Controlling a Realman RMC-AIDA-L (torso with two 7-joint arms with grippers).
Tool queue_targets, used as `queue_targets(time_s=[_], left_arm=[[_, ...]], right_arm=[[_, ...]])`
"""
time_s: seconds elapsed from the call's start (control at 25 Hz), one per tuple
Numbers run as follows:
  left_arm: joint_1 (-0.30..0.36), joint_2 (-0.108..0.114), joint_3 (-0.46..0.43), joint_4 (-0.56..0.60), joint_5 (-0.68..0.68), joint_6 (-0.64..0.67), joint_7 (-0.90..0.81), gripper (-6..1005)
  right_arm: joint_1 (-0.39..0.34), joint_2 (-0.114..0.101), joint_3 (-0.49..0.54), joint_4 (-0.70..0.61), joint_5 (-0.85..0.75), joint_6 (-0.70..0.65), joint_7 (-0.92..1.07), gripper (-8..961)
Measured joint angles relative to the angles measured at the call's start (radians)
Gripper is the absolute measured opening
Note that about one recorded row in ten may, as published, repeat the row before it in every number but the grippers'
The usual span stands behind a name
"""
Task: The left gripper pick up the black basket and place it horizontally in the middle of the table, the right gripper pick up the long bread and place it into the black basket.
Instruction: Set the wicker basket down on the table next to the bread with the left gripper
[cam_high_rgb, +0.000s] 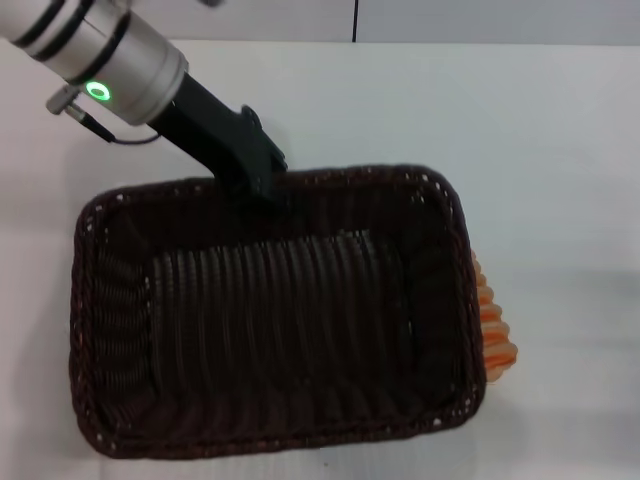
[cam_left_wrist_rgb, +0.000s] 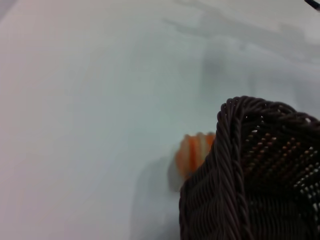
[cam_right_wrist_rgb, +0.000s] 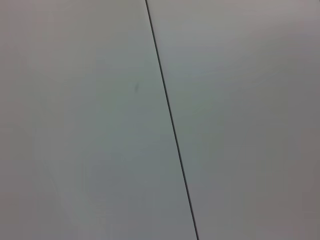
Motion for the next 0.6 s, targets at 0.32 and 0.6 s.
queue_targets(time_s=[0.32, 0.6], left_arm=[[0.009, -0.029, 0.062, -0.011, 0.003, 0.057, 0.009, 190], [0.077, -0.058, 0.117, -0.208, -0.015, 0.160, 0.032, 482]], right_arm=[[-0.002, -0.002, -0.002, 0.000, 0.000, 0.000, 0.000, 845], [-0.005, -0.002, -0.002, -0.002, 0.000, 0.001, 0.000, 845]])
